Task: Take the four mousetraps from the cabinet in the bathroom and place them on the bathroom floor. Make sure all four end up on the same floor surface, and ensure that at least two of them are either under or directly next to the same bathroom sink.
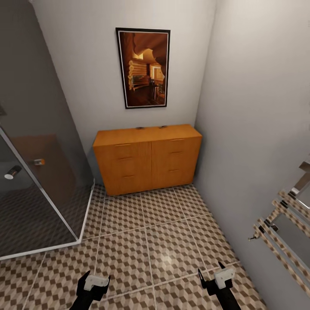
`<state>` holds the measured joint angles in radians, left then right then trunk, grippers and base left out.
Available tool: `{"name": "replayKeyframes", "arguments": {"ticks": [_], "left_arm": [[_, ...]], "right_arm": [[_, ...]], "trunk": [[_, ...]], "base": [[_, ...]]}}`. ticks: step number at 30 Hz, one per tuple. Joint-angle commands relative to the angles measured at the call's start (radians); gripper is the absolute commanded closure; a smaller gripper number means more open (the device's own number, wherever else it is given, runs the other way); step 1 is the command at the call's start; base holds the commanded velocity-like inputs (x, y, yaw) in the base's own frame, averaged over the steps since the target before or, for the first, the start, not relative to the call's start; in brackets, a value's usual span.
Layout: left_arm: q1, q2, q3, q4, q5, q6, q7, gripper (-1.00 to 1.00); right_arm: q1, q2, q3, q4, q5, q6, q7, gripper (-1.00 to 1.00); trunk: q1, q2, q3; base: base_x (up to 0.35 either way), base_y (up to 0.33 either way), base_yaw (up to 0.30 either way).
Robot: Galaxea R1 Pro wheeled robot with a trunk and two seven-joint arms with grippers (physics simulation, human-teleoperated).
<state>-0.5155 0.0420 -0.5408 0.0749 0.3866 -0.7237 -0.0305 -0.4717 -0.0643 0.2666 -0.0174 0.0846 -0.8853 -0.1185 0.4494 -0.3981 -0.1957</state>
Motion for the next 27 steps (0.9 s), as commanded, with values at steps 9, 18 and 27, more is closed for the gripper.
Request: {"name": "replayKeyframes", "arguments": {"ticks": [9,18,27], "left_arm": [[-0.001,-0.001,-0.008,0.003,0.009,-0.005,-0.003,-1.0],[-0.002,-0.001,-0.008,0.003,0.009,-0.005,-0.003,-1.0],[-0.001,-0.001,-0.008,0.003,0.009,-0.005,-0.003,-1.0]], "right_arm": [[-0.001,-0.001,0.003,0.001,0.009,-0.001,-0.01,-1.0],[-0.001,-0.001,0.003,0.001,0.009,0.0,-0.01,-1.0],[-0.001,-0.001,0.003,0.001,0.009,0.0,-0.01,-1.0]], "trunk": [[0.001,-0.002,0.01],[0.001,-0.002,0.012],[0.001,-0.002,0.02]], "base": [[0.0,0.0,0.0],[0.0,0.0,0.0],[0.0,0.0,0.0]]}}
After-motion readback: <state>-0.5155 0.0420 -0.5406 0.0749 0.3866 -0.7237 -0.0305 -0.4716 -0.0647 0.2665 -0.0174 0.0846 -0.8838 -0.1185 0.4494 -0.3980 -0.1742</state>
